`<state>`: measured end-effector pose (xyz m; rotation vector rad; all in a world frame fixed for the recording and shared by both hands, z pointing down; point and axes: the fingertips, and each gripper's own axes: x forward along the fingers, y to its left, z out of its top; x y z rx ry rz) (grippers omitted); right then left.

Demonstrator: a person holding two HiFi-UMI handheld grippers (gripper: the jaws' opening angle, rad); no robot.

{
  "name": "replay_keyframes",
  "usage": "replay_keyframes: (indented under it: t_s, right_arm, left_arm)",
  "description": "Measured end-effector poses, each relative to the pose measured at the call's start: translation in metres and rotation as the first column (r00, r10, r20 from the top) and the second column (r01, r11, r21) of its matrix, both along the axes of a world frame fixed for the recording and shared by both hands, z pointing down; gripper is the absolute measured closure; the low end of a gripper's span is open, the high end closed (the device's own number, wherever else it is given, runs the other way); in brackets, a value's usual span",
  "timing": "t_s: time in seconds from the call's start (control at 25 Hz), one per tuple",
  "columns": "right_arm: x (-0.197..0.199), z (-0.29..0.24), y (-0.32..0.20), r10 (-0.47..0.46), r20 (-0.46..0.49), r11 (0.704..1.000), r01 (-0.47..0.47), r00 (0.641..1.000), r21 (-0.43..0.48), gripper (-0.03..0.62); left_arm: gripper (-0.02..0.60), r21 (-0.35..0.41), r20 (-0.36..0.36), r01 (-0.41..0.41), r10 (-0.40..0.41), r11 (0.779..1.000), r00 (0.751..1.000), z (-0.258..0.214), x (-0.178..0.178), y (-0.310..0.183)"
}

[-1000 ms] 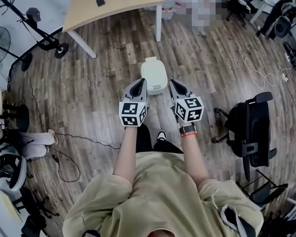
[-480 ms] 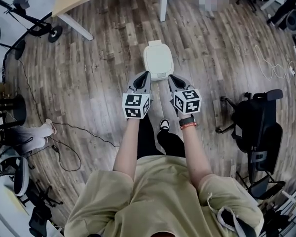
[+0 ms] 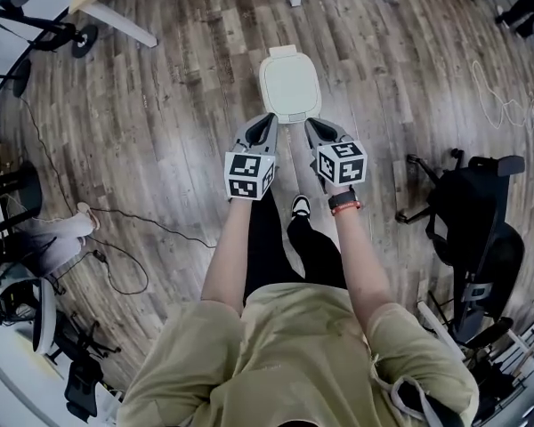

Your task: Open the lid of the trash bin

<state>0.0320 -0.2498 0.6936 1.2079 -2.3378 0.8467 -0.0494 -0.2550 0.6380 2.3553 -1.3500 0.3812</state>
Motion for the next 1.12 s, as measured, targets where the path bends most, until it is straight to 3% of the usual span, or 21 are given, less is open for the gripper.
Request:
replay_keyframes:
  t_s: [0.32, 0.64, 1.12]
  right_arm:
    - [-0.007, 0.084, -0.024, -0.01, -0.01, 0.995, 0.009, 1.0, -0.096, 0.579]
    - [-0.007, 0.162, -0.035, -0.008, -0.022, 0.982, 0.004, 1.0, -0.19, 0.579]
    - [-0.013, 0.273, -0.046, 0.102, 0.029, 0.934, -0.085, 0.994, -0.348, 0.579]
  left_arm:
    - [0.558, -0.056, 0.016, -0.055, 0.056, 0.997, 0.998, 0.073, 0.004, -0.032]
    - [0.558, -0.087, -0.02, -0.077, 0.075, 0.993, 0.997, 0.136, 0.003, -0.053]
    - [0.558, -0.117, -0.016, -0.142, 0.141, 0.983, 0.99, 0.22, 0.002, -0.068]
